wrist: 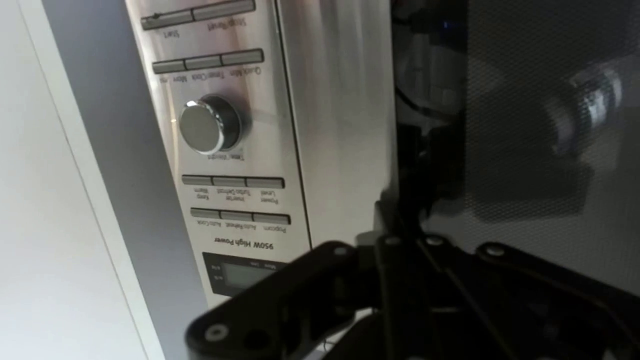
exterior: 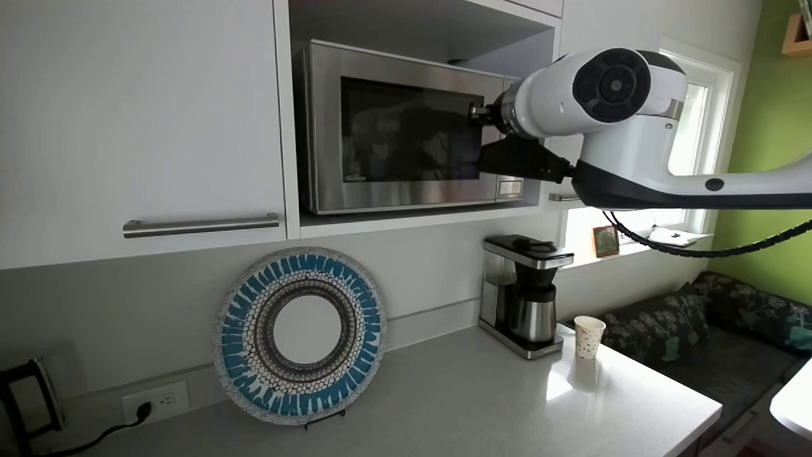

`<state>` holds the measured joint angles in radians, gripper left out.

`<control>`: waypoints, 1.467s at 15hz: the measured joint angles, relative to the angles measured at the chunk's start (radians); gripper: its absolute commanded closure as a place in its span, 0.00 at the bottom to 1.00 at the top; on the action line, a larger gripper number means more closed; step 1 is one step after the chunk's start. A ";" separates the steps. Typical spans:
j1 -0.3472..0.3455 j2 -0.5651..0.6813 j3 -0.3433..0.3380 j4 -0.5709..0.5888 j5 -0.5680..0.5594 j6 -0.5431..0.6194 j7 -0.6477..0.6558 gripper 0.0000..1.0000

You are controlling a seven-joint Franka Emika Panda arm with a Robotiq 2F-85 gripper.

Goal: Pick up the white plate from the kitchen counter and put it in the microwave, close the microwave door fully

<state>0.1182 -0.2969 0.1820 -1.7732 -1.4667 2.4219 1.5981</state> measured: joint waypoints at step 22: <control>0.015 -0.152 -0.004 0.031 0.721 -0.095 -0.634 0.00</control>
<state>0.1332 -0.4492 0.1778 -1.7423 -0.7456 2.3267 0.9639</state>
